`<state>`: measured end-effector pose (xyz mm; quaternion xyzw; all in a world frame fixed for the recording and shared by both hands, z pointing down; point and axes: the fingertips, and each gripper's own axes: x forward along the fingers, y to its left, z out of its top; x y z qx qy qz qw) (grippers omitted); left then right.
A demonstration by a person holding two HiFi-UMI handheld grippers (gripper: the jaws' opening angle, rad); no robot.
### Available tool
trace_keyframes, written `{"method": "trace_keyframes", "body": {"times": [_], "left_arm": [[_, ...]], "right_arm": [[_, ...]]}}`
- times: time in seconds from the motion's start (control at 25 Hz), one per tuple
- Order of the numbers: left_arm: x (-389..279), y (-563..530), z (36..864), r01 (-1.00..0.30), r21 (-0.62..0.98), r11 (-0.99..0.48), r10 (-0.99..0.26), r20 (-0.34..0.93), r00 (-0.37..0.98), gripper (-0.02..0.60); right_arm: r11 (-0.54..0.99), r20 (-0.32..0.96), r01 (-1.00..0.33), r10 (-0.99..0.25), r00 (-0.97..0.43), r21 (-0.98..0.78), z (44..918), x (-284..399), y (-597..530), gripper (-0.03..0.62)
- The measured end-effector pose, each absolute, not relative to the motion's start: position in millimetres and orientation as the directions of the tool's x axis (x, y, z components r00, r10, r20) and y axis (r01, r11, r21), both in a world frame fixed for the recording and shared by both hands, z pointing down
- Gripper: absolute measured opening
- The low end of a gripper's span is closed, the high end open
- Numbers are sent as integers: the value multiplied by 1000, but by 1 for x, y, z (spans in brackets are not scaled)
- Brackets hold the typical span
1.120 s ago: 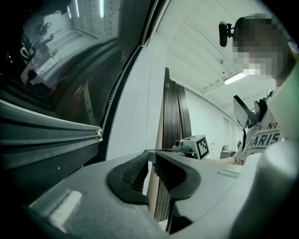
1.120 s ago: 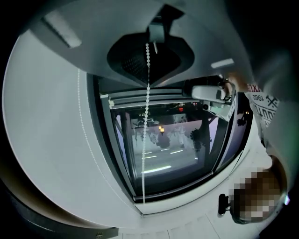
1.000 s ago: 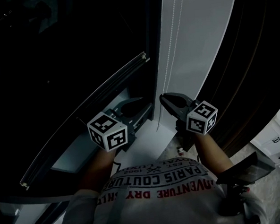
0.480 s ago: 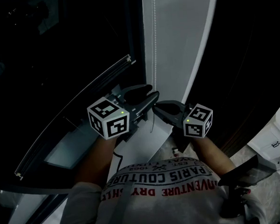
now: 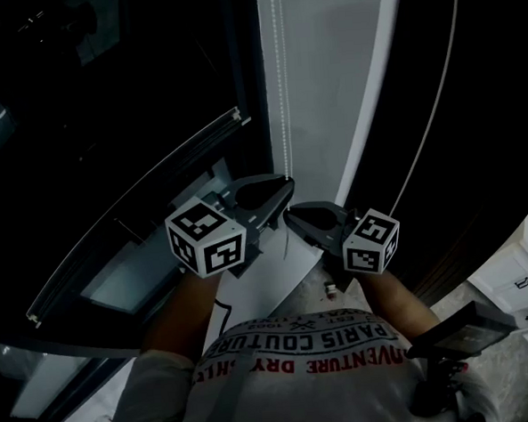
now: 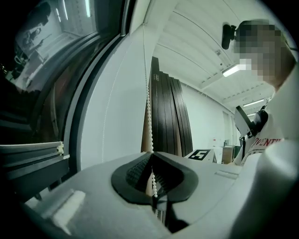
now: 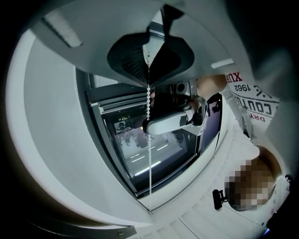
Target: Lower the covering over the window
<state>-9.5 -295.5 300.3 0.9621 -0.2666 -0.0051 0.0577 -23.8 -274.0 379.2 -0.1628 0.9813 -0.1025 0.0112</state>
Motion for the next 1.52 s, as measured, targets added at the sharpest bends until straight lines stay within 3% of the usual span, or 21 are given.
{"method": "trace_keyframes", "body": {"times": [0.64,0.8,1.24,1.52], "left_arm": [[-13,-293,306,-480,135,-867,-484,4,875,5],[-10,-293,324,-498,125,-858,-496,52,867,6],[-8,-292,395,-528,120,-841,-514,128,848,6],[-7,-286,461,-548,158,-821,-510,226,830,6]], "right_arm": [[925,-8,-327,-335,-942,-193,384,-23,-273,11],[930,54,-335,-330,-942,-152,404,-25,-271,9],[913,153,-345,-317,-936,-218,474,-25,-270,11],[886,279,-382,-310,-909,-262,536,-22,-264,11]]}}
